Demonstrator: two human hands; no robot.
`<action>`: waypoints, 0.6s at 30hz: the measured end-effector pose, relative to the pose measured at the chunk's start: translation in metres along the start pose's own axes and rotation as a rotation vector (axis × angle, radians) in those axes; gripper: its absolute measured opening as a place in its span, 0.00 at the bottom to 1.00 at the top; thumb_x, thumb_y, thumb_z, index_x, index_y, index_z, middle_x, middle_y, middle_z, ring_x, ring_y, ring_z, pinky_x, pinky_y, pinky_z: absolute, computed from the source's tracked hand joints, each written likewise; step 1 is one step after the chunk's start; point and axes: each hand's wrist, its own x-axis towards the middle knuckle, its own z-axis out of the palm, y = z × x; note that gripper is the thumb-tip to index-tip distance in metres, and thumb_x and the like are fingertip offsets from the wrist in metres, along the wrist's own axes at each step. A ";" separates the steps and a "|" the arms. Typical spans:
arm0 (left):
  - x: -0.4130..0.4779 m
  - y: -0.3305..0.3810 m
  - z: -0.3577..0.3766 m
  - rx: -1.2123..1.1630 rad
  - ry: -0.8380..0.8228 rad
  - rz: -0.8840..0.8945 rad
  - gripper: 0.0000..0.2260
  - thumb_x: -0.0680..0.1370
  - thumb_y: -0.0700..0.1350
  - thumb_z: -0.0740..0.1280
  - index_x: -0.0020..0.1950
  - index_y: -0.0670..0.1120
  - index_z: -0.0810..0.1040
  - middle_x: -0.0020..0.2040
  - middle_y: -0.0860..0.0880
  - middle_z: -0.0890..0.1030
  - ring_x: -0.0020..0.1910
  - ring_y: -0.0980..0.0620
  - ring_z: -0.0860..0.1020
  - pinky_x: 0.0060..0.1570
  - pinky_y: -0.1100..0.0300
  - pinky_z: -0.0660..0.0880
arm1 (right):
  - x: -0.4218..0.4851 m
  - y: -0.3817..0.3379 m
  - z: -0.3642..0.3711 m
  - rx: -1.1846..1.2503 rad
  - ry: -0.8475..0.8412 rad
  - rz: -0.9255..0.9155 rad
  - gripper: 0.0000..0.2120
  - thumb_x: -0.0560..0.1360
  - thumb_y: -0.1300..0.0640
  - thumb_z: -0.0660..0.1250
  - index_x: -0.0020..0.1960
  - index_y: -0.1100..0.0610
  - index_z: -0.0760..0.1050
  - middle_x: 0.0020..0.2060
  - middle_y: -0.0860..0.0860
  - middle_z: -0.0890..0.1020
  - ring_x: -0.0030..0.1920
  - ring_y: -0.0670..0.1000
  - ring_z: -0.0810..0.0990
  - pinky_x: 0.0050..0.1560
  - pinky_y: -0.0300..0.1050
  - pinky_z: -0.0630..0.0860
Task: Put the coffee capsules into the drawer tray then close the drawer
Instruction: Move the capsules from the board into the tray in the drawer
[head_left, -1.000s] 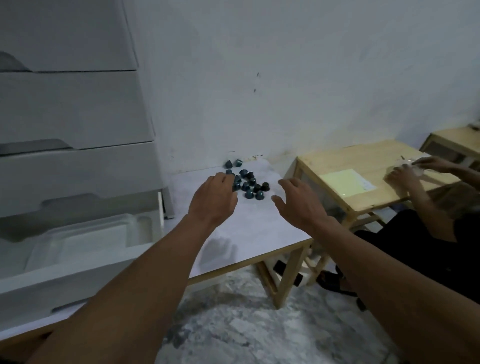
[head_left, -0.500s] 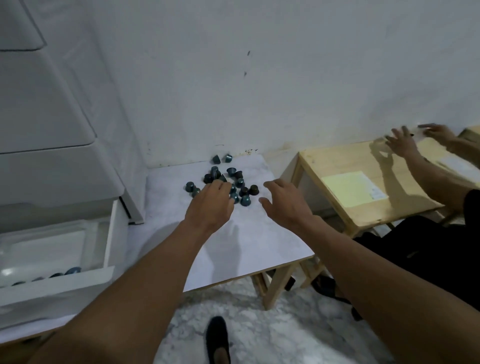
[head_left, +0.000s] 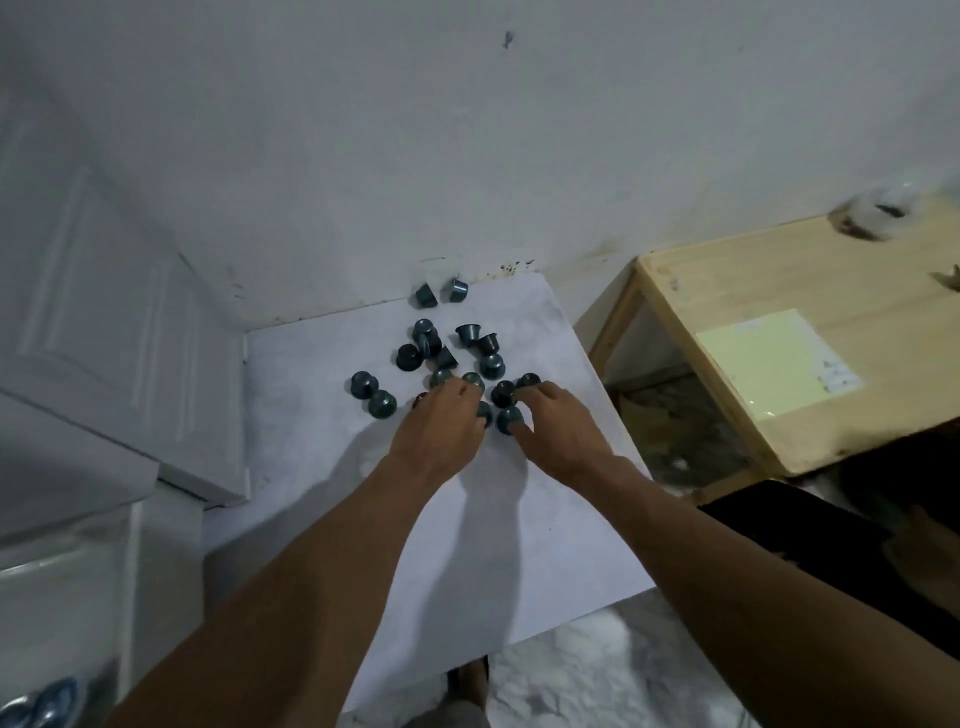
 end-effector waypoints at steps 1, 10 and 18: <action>0.005 -0.003 0.003 0.001 -0.017 0.002 0.14 0.78 0.45 0.61 0.62 0.45 0.71 0.58 0.46 0.74 0.56 0.45 0.75 0.52 0.51 0.74 | 0.005 0.001 0.005 0.006 -0.016 0.007 0.18 0.77 0.54 0.62 0.66 0.55 0.71 0.62 0.56 0.75 0.60 0.58 0.74 0.60 0.50 0.72; 0.036 -0.019 0.027 0.043 -0.144 0.055 0.12 0.77 0.45 0.62 0.61 0.45 0.72 0.59 0.47 0.73 0.54 0.45 0.76 0.49 0.51 0.75 | 0.038 0.012 0.033 0.014 -0.090 0.045 0.15 0.78 0.56 0.61 0.63 0.57 0.74 0.59 0.58 0.76 0.56 0.59 0.75 0.56 0.51 0.74; 0.042 -0.020 0.033 -0.010 -0.186 0.070 0.10 0.78 0.42 0.62 0.59 0.44 0.73 0.59 0.46 0.73 0.53 0.44 0.77 0.46 0.52 0.74 | 0.043 0.014 0.034 0.018 -0.129 0.037 0.14 0.78 0.56 0.61 0.62 0.57 0.74 0.56 0.58 0.77 0.52 0.60 0.77 0.53 0.51 0.76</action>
